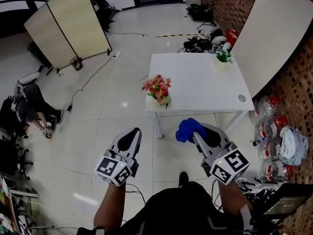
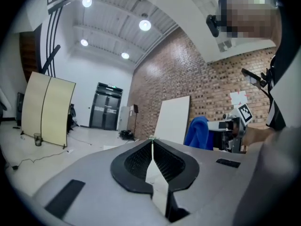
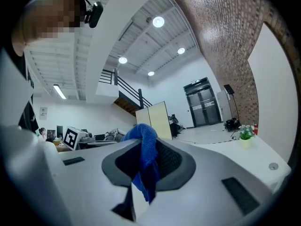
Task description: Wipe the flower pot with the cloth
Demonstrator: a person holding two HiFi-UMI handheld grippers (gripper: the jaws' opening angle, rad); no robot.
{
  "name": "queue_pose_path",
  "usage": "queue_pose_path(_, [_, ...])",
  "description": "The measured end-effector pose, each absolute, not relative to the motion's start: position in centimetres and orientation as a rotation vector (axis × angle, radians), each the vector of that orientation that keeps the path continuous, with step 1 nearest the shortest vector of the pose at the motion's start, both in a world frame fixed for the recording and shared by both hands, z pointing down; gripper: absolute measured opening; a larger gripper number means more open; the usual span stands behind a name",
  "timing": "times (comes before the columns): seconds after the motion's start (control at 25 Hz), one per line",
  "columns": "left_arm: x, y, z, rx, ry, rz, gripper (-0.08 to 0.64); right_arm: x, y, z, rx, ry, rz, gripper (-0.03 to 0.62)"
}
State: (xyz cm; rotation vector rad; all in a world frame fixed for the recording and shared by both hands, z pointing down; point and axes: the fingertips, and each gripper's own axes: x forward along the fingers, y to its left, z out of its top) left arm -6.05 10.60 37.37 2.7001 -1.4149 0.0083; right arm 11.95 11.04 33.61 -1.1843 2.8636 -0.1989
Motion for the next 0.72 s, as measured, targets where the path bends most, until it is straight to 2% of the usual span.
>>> queue_pose_path(0.2, [-6.9, 3.0, 40.3, 2.677, -1.447, 0.149, 0.002, 12.8, 5.0, 33.2, -1.148, 2.874, -0.198, 0.054])
queue_pose_path(0.28, [-7.5, 0.3, 41.6, 2.676, -1.424, 0.193, 0.043, 12.7, 2.9, 33.6, -1.166, 2.869, -0.221, 0.054])
queue_pose_path(0.4, [-8.7, -3.4, 43.4, 2.698, -1.394, 0.228, 0.056, 12.3, 0.3, 34.5, -1.203, 2.855, -0.249, 0.054])
queue_pose_path(0.44, [-9.0, -4.9, 44.1, 2.707, -1.375, 0.230, 0.094, 12.2, -0.8, 34.8, -1.225, 2.847, -0.256, 0.054])
queue_pose_path(0.52, [-9.7, -7.6, 46.0, 2.718, -1.310, 0.240, 0.123, 11.6, -2.6, 35.5, -1.286, 2.824, -0.277, 0.054])
queue_pose_path(0.64, [-10.5, -11.0, 50.1, 2.743, -1.140, 0.334, 0.280, 10.6, -4.3, 36.2, -1.387, 2.772, -0.319, 0.054])
queue_pose_path(0.72, [-10.8, -13.1, 52.7, 2.764, -1.024, 0.397, 0.337, 9.8, -5.3, 37.0, -1.454, 2.754, -0.336, 0.054])
